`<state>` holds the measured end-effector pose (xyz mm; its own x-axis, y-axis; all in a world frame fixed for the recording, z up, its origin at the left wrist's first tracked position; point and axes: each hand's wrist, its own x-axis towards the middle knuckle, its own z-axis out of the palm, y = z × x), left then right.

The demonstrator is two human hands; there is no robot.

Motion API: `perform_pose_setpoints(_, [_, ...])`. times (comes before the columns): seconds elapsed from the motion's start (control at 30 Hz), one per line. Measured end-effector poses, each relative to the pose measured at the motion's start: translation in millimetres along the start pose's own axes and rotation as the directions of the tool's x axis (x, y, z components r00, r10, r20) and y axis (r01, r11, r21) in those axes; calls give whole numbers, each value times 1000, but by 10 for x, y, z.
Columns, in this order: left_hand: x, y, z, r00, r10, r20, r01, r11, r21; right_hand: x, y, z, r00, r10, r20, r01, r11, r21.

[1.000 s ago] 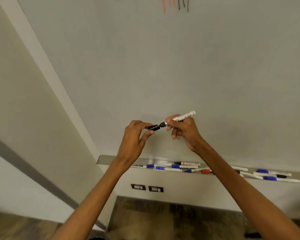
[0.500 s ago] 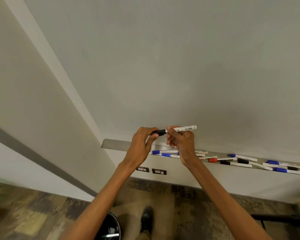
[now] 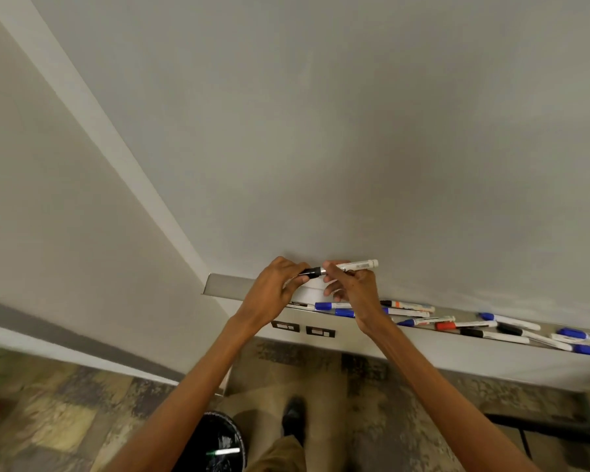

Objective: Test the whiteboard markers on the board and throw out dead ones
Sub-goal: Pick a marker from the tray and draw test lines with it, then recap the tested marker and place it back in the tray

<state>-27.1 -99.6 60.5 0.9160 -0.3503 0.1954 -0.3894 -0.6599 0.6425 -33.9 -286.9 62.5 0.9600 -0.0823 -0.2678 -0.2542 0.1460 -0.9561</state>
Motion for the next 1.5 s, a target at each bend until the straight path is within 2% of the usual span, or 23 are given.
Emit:
perform_pose_setpoints(0.07, [9,-246,3,999,-41,29,41,999,-5,115,117,12,996,71,49,-69,997,-38])
perform_pose_setpoints(0.13, [34,-482,8,994,-104,33,105,994,-7,247,247,-27,995,94,36,-91,994,-67])
perform_pose_setpoints(0.2, [38,-653,17,985,-169,41,169,986,1,336,372,-123,999,28,22,-24,985,-172])
perform_pose_setpoints(0.23, [58,-763,31,978,-199,59,198,980,11,408,461,-150,999,-15,29,22,960,-279])
perform_pose_setpoints(0.3, [89,-959,93,964,-250,85,247,968,50,531,645,-148,992,-60,107,108,838,-535])
perform_pose_setpoints(0.37, [119,-1115,162,949,-301,94,296,953,66,613,816,-74,977,-25,214,166,718,-676])
perform_pose_setpoints(0.5, [152,-1308,288,900,-406,158,396,914,92,730,1128,75,964,-61,259,241,608,-757])
perform_pose_setpoints(0.77, [74,-1628,495,850,-501,165,479,864,156,782,1454,209,976,-74,205,215,484,-848])
perform_pose_setpoints(0.9, [38,-1691,552,853,-491,176,475,871,126,770,1494,257,986,-62,157,168,469,-867])
perform_pose_setpoints(1.0, [22,-1708,560,870,-463,168,447,886,124,744,1516,258,983,-66,174,184,473,-861])
perform_pose_setpoints(1.17, [46,-1628,625,923,-367,111,354,927,126,733,1432,79,975,-194,109,195,512,-836])
perform_pose_setpoints(1.27, [106,-1494,768,942,-324,94,318,945,70,697,1362,-80,979,-194,59,148,486,-861])
perform_pose_setpoints(1.37, [198,-1265,961,961,-238,143,237,971,26,653,1363,-229,978,-204,32,122,444,-888])
perform_pose_setpoints(1.5, [271,-967,1225,951,-140,274,115,988,108,619,1391,-345,983,-180,23,91,379,-921])
